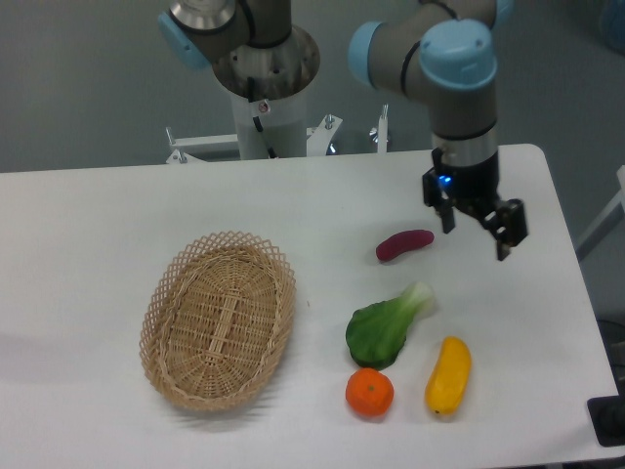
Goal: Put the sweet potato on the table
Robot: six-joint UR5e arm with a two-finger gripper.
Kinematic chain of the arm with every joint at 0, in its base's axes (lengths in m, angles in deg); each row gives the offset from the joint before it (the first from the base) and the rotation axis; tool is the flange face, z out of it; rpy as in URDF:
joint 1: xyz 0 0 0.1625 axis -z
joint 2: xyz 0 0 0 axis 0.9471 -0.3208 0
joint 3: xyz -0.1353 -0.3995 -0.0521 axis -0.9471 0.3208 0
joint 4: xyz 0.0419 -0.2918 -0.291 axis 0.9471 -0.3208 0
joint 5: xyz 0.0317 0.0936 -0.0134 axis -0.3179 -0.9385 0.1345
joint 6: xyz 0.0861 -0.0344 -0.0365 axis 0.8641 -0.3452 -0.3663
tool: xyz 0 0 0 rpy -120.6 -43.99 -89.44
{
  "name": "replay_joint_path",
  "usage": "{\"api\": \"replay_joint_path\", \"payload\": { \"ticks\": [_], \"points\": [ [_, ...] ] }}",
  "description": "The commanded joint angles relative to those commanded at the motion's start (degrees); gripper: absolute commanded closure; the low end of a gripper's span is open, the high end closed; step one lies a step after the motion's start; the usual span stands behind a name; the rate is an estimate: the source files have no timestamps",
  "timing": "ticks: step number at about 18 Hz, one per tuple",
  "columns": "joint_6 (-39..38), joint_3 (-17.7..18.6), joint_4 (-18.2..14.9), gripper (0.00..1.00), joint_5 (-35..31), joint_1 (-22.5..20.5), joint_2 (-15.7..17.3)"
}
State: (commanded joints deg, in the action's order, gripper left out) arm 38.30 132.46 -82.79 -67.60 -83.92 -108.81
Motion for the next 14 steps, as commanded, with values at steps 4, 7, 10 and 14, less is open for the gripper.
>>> {"api": "replay_joint_path", "payload": {
  "ticks": [4, 7, 10, 14],
  "points": [
    [1.1, -6.1, -9.5, 0.00, 0.5, -2.6, 0.0],
    [9.3, -7.0, -12.8, 0.00, 1.1, -5.1, 0.4],
    [13.4, -7.0, -15.6, 0.00, 3.9, -7.9, 1.5],
    [13.9, -7.0, -15.8, 0.00, 4.9, -8.4, 1.6]
  ]
}}
